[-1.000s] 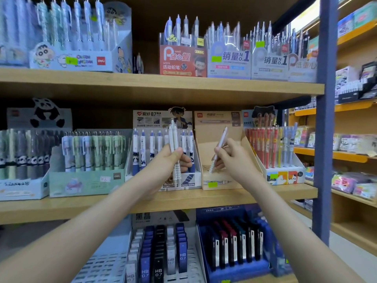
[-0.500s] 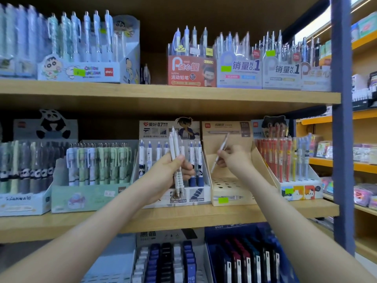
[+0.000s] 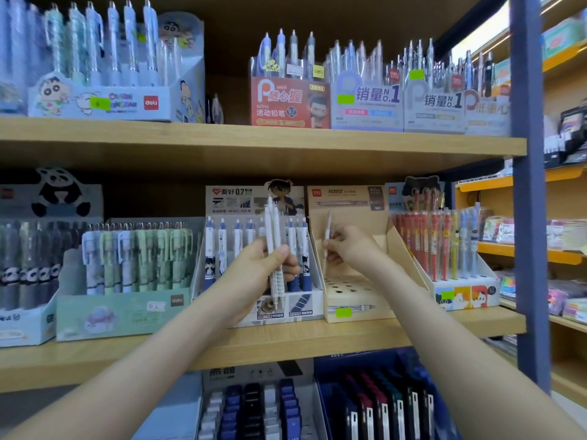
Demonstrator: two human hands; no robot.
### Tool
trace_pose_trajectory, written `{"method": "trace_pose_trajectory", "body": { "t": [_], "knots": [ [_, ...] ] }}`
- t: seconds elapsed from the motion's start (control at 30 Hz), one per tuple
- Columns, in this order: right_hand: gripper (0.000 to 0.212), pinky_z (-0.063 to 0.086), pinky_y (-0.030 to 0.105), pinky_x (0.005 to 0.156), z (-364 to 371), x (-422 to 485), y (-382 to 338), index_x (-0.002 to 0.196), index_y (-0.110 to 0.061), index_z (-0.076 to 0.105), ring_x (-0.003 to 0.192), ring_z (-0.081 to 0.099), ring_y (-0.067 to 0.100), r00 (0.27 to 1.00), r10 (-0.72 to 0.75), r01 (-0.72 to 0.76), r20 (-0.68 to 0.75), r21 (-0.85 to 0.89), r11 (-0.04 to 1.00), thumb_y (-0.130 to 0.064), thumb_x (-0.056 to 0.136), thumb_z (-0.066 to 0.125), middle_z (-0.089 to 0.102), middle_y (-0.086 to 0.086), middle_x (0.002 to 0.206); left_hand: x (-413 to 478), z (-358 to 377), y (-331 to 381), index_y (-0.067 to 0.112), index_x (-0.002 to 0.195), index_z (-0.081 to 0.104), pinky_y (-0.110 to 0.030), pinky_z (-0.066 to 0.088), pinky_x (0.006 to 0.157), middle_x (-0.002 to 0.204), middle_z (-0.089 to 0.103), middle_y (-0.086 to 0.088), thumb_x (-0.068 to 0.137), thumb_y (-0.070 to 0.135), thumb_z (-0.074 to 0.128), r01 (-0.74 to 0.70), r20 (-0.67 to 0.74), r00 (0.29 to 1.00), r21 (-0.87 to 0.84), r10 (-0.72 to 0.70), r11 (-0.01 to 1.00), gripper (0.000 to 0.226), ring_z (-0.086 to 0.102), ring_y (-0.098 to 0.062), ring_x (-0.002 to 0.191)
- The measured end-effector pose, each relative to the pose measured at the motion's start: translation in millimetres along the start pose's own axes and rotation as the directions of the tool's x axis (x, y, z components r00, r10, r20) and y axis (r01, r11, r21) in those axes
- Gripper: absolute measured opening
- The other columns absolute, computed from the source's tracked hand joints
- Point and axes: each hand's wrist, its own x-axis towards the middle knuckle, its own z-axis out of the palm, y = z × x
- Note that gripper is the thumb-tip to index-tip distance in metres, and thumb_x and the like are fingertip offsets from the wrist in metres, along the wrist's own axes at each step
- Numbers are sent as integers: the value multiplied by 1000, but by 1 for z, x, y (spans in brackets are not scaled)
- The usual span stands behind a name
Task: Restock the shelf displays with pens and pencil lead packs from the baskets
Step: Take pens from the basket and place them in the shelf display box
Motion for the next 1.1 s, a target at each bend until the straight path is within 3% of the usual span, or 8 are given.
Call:
{"method": "trace_pose_trajectory", "body": {
  "t": [0.1, 0.33, 0.5, 0.6, 0.7, 0.83, 0.93, 1.1],
  "knots": [
    [12, 57, 32, 72, 1, -2, -2, 84, -19, 52, 71, 66, 16, 1000, -27, 28, 14, -60, 998, -16, 90, 61, 67, 6, 80, 0, -2, 1, 6, 105, 52, -29, 54, 79, 85, 65, -6, 98, 13, 46, 3, 9, 1000, -15, -3, 1000, 12, 67, -15, 80],
    [10, 55, 47, 77, 10, -4, 9, 85, -11, 54, 82, 66, 32, 1000, -21, 21, 6, -92, 996, -14, 89, 62, 67, 17, 88, -1, -4, 3, 8, 105, 53, -26, 54, 75, 83, 65, -4, 98, 13, 47, -1, 32, 999, -5, 1, 1000, 11, 67, -13, 77],
    [9, 42, 23, 59, 3, -17, 1, 100, -14, 56, 74, 55, 12, 994, -37, 23, -99, -136, 990, -18, 92, 59, 58, -3, 82, -2, -2, 5, 7, 103, 57, -25, 54, 74, 84, 66, -4, 97, 15, 50, -7, 47, 999, 46, 5, 999, 12, 66, -12, 77],
    [14, 37, 15, 61, -6, -41, -19, 104, -20, 59, 79, 51, 3, 945, -197, 205, -263, 5, 979, -27, 92, 59, 57, -10, 87, -1, 2, 7, 6, 102, 59, -25, 54, 76, 86, 67, -4, 97, 17, 51, -24, 59, 998, 85, 19, 996, 15, 67, -12, 79],
    [8, 47, 15, 71, -6, -67, -43, 95, -28, 64, 81, 59, -2, 937, -343, 349, -66, 184, 919, -26, 87, 64, 65, -12, 90, -3, 12, 11, 7, 108, 59, -23, 55, 74, 85, 67, -2, 97, 18, 50, -59, 103, 994, 115, 47, 992, 18, 66, -10, 77],
    [4, 46, 12, 54, -7, -79, -52, 82, -18, 66, 58, 61, -2, 946, -321, 293, 44, 309, 905, -16, 86, 66, 65, -7, 70, -6, 20, 17, 10, 112, 59, -23, 55, 75, 95, 69, -8, 99, 16, 47, -79, 162, 986, 180, 49, 981, 19, 68, -13, 83],
    [13, 48, 15, 61, -13, -77, -47, 76, -20, 67, 65, 62, 0, 960, -280, 266, 4, 298, 917, -16, 88, 64, 67, -7, 69, -5, 20, 20, 10, 113, 59, -22, 56, 77, 102, 70, -10, 100, 14, 44, -45, 163, 986, 171, 17, 984, 20, 68, -17, 92],
    [11, 56, 28, 69, -24, -67, -37, 85, -10, 63, 74, 66, 16, 979, -133, 196, -158, 509, 838, -16, 93, 58, 69, 8, 81, -1, 18, 21, 9, 103, 59, -23, 57, 74, 95, 71, -6, 101, 13, 42, -13, 55, 998, 123, 6, 992, 18, 70, -12, 84]
  ]
}}
